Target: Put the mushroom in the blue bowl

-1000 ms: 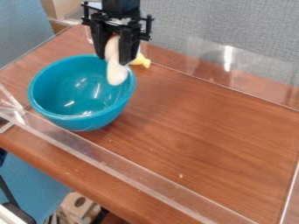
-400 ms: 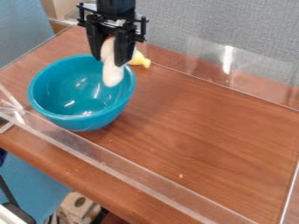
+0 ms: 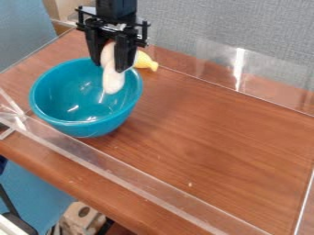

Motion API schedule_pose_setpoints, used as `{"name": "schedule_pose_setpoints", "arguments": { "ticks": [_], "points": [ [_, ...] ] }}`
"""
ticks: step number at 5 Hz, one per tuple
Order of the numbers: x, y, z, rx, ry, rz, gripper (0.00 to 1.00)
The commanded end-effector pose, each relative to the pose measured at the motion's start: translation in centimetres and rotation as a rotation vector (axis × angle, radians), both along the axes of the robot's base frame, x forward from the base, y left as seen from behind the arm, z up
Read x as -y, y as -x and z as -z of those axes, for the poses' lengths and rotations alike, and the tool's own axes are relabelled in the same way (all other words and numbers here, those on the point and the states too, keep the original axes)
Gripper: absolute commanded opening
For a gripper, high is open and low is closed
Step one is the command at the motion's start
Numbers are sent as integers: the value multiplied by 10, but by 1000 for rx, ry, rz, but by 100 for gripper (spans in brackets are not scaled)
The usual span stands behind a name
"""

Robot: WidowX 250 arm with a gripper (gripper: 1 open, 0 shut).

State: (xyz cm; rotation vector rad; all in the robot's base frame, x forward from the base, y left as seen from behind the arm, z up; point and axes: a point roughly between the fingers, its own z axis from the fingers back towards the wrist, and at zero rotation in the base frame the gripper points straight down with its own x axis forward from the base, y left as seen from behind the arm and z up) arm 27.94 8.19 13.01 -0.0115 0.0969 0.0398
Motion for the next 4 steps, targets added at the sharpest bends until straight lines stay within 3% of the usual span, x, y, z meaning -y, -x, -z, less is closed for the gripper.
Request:
{"name": "schedule_pose_setpoints", "arguments": {
  "ticks": [1,4],
  "points": [
    [-7,3,-17,63,-21,-17,0],
    [-20,11,-6,48,-22,-40,0]
  ]
}}
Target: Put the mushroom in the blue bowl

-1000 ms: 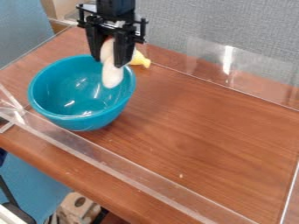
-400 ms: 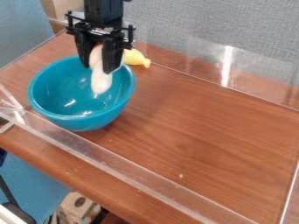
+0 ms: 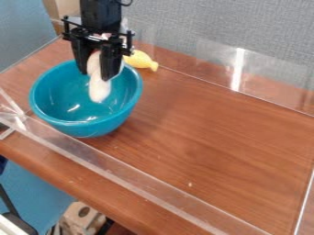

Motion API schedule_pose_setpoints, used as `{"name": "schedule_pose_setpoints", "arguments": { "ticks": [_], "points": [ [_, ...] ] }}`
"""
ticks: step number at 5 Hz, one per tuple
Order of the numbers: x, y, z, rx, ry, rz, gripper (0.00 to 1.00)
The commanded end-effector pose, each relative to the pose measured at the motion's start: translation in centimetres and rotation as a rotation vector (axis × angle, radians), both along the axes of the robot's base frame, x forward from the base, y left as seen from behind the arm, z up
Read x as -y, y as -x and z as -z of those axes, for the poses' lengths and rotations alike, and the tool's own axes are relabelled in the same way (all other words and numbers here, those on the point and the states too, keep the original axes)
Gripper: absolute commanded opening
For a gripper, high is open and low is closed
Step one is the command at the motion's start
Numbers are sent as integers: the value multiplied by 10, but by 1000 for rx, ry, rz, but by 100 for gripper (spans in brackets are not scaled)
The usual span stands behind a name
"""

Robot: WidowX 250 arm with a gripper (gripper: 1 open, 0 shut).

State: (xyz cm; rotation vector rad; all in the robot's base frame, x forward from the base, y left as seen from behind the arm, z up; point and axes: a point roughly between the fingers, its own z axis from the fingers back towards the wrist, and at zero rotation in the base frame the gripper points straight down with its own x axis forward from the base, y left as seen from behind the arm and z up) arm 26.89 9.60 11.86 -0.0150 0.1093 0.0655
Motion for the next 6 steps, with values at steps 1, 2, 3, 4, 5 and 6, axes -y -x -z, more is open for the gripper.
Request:
{"name": "schedule_pose_setpoints", "arguments": {
  "ticks": [1,2,3,4,5,6],
  "points": [
    [-10,2,-13,56,-26,-20,0],
    [-16,4,-9,53,-27,-28,0],
    [-20,5,-6,47,-29,-36,100],
    [-23,6,-5,43,-31,-43,100],
    [-18,12,-13,48,-35,-31,100],
    [-12,17,-23,57,-38,-11,100]
  ]
}}
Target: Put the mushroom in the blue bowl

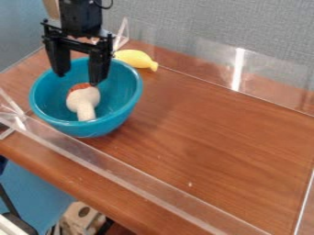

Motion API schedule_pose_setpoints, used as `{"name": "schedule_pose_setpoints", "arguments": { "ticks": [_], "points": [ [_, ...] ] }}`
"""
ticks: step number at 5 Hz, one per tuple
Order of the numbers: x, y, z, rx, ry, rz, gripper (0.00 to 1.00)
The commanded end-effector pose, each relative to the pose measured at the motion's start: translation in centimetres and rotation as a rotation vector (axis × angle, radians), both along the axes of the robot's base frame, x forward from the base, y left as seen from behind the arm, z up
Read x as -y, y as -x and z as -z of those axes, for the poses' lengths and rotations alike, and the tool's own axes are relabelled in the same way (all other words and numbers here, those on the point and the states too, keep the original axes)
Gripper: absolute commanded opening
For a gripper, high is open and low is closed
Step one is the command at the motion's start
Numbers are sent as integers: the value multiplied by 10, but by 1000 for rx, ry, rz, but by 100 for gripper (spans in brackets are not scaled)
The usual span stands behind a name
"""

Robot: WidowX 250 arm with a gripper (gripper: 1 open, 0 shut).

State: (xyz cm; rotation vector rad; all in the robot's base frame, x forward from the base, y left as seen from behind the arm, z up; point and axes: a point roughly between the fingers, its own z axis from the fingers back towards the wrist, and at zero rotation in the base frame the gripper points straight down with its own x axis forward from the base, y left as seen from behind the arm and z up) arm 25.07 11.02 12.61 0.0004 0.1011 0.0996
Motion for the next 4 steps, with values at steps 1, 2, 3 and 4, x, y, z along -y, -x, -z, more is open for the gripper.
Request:
{"name": "schedule_pose_setpoints", "arguments": {
  "ticks": [1,2,3,4],
  "points": [
    [7,3,-22,53,-21,47,100],
    [11,5,-26,54,-22,69,100],
    [13,6,-27,47,-31,81,100],
    [12,6,-27,40,-37,89,100]
  ]
}}
